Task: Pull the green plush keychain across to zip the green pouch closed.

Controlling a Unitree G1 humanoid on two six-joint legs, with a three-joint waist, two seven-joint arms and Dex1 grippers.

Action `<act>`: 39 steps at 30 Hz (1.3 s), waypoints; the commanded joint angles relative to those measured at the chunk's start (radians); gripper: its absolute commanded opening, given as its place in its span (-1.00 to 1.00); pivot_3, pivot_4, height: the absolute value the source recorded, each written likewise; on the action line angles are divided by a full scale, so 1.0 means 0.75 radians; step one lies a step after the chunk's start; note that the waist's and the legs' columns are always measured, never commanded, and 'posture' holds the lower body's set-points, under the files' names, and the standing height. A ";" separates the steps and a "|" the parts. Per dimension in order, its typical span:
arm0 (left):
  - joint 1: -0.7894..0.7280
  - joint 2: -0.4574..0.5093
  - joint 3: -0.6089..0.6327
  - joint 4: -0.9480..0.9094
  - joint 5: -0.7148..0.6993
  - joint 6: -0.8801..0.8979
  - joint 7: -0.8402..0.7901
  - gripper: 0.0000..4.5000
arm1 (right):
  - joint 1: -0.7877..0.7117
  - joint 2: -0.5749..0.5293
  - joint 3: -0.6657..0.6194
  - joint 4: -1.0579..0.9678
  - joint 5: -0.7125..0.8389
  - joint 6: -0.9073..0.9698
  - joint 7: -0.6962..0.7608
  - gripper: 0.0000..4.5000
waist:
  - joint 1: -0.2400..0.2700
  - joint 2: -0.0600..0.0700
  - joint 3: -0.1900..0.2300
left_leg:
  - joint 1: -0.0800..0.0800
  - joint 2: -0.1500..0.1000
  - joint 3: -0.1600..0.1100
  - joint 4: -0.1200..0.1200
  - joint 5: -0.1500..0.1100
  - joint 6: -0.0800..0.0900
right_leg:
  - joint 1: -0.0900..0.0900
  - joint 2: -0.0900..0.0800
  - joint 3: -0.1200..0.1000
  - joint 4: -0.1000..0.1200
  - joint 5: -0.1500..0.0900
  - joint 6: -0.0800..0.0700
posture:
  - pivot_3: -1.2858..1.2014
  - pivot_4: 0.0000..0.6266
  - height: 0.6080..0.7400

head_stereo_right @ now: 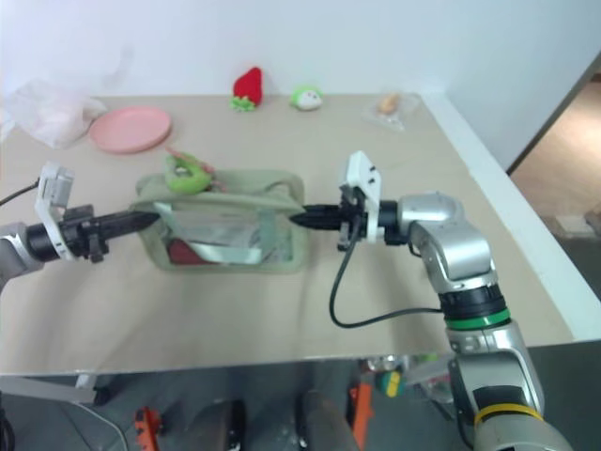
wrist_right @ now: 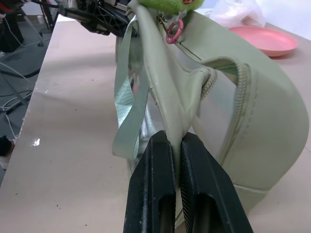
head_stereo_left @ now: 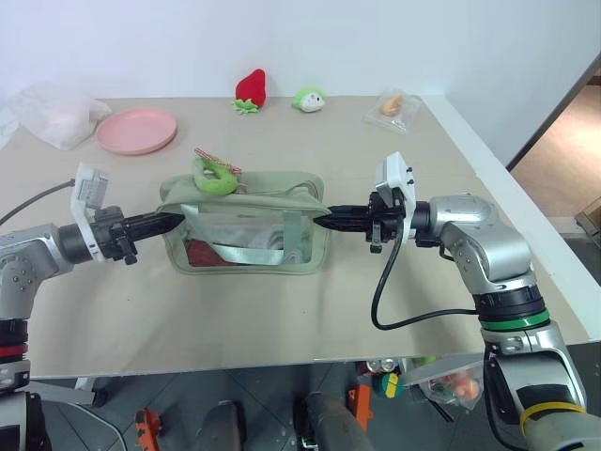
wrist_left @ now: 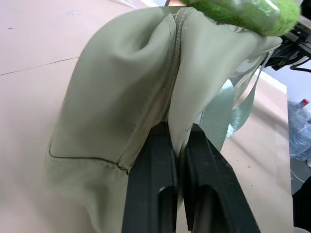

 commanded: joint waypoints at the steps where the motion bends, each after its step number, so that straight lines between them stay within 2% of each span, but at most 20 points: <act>1: -0.004 -0.014 0.000 -0.059 -0.006 -0.018 0.009 -0.99 | -0.002 0.002 -0.053 -0.071 0.053 0.037 -0.026 -1.00 | 0.000 0.000 0.000 | 0.000 0.000 0.000 0.000 0.000 0.000 | 0.000 0.000 0.000 0.000 0.000 0.000 | 0.03 -0.52 1.00; 5: 0.026 -0.008 -0.017 -0.086 0.017 -0.037 -0.002 -1.00 | 0.002 -0.005 -0.097 -0.096 0.112 0.133 -0.059 -0.43 | 0.001 0.000 0.000 | 0.000 0.000 0.000 0.001 0.000 0.000 | 0.001 -0.001 0.000 0.000 0.001 0.001 | 0.03 -0.52 1.00; 9: 0.039 -0.010 -0.021 -0.104 0.011 -0.036 -0.004 -1.00 | 0.048 -0.053 -0.144 -0.169 0.148 0.183 -0.076 0.25 | 0.003 0.000 0.000 | 0.000 -0.001 0.000 0.001 0.000 0.000 | 0.001 -0.001 0.000 0.000 0.001 0.001 | 0.03 -0.52 1.00; 13: 0.062 -0.003 -0.028 -0.126 0.012 -0.043 -0.021 -1.00 | 0.028 -0.143 -0.348 -0.212 0.306 0.272 -0.097 0.87 | 0.013 0.000 0.000 | 0.000 -0.003 0.000 0.001 0.000 0.000 | 0.001 -0.003 0.000 0.000 0.000 0.002 | 0.03 -0.52 1.00; 16: 0.073 -0.002 -0.036 -0.129 0.022 -0.064 -0.030 -1.00 | -0.095 -0.136 -0.387 -0.214 0.398 0.315 -0.118 0.87 | 0.012 0.001 0.000 | 0.000 -0.004 0.001 0.001 0.000 0.000 | 0.001 -0.004 0.002 0.000 0.001 0.003 | 0.03 -0.52 1.00; 20: 0.071 -0.010 -0.049 -0.128 0.024 -0.070 -0.035 -1.00 | -0.221 -0.065 -0.291 -0.171 0.397 0.334 -0.120 0.87 | 0.010 0.000 0.000 | 0.007 -0.002 0.000 0.000 0.000 0.000 | 0.006 -0.001 0.001 0.000 0.001 0.003 | 0.03 -0.52 1.00; 24: 0.076 -0.018 -0.072 -0.146 0.018 -0.073 -0.047 -1.00 | -0.360 0.045 -0.064 0.022 0.208 0.234 -0.086 0.87 | 0.010 0.000 0.000 | 0.007 -0.001 0.001 0.001 0.000 0.001 | 0.006 -0.001 0.002 0.000 0.001 0.002 | 0.03 -0.52 1.00; 28: 0.090 -0.030 -0.075 -0.167 0.009 -0.071 -0.036 -1.00 | -0.518 0.166 0.051 0.284 0.091 0.104 -0.010 0.87 | 0.018 0.000 0.000 | 0.003 -0.004 0.002 0.001 0.000 0.001 | 0.003 -0.003 0.002 0.000 0.001 0.003 | 0.03 -0.52 1.00; 33: 0.140 -0.058 -0.054 -0.231 -0.033 -0.036 0.000 -1.00 | -0.687 0.316 0.103 0.572 -0.014 -0.045 0.056 0.87 | 0.027 0.000 0.000 | -0.002 -0.006 0.001 0.003 -0.002 0.005 | 0.001 -0.006 0.001 -0.001 0.000 0.005 | 0.03 -0.52 1.00; 39: 0.182 -0.080 -0.042 -0.288 -0.061 -0.020 0.047 -1.00 | -0.748 0.436 0.140 0.709 -0.087 -0.126 0.125 0.87 | 0.034 0.000 0.000 | -0.004 -0.009 -0.001 0.003 -0.004 0.007 | 0.001 -0.010 -0.001 -0.001 0.000 0.004 | 0.03 -0.52 1.00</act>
